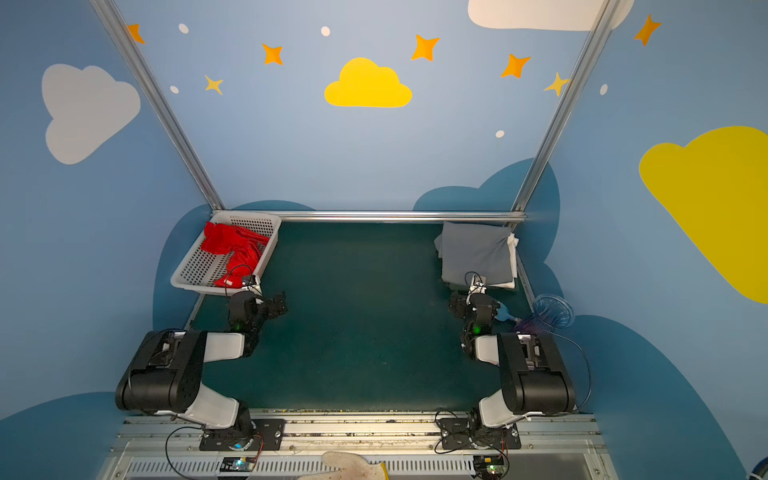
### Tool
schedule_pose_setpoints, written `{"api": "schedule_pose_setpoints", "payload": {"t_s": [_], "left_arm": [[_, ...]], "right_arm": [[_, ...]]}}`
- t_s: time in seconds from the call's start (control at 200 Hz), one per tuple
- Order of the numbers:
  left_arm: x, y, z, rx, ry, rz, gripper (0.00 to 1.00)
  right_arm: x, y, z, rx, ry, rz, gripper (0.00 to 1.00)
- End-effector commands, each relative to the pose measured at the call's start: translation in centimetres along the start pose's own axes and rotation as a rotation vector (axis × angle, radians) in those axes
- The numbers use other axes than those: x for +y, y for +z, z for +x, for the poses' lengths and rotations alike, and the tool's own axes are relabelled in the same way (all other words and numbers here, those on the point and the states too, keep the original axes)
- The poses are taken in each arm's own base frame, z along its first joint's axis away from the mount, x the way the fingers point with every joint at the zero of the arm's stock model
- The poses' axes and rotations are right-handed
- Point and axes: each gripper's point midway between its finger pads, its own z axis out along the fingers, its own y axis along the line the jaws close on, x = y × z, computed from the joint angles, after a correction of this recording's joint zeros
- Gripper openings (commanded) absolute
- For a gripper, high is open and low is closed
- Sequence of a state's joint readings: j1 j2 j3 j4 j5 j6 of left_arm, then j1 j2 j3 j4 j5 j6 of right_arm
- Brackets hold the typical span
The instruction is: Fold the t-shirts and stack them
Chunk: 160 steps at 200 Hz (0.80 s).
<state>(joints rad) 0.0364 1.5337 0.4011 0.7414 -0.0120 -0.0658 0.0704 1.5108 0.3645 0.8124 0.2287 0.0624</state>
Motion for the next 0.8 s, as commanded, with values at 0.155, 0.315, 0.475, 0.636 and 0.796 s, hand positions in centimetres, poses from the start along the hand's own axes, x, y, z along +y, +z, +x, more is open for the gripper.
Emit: {"api": "schedule_pose_setpoints", "payload": {"t_s": [0.155, 0.315, 0.475, 0.636, 0.796], "left_arm": [[-0.18, 0.09, -1.37, -0.026, -0.015, 0.018, 1.0], [-0.24, 0.07, -1.27, -0.027, -0.008, 0.015, 1.0], [-0.41, 0.09, -1.23, -0.027, 0.002, 0.007, 1.0], [-0.35, 0.15, -1.25, -0.024, -0.001, 0.006, 1.0], [-0.3, 0.12, -1.3, -0.026, -0.003, 0.006, 1.0]], "right_arm": [[0.12, 0.18, -1.38, -0.04, -0.008, 0.008, 0.97], [0.36, 0.17, -1.36, -0.038, -0.022, 0.008, 0.97], [0.34, 0.34, -1.39, -0.031, -0.02, 0.008, 0.97], [0.3, 0.33, -1.36, -0.03, -0.02, 0.009, 0.97], [0.34, 0.32, -1.34, -0.03, -0.02, 0.008, 0.97]]}}
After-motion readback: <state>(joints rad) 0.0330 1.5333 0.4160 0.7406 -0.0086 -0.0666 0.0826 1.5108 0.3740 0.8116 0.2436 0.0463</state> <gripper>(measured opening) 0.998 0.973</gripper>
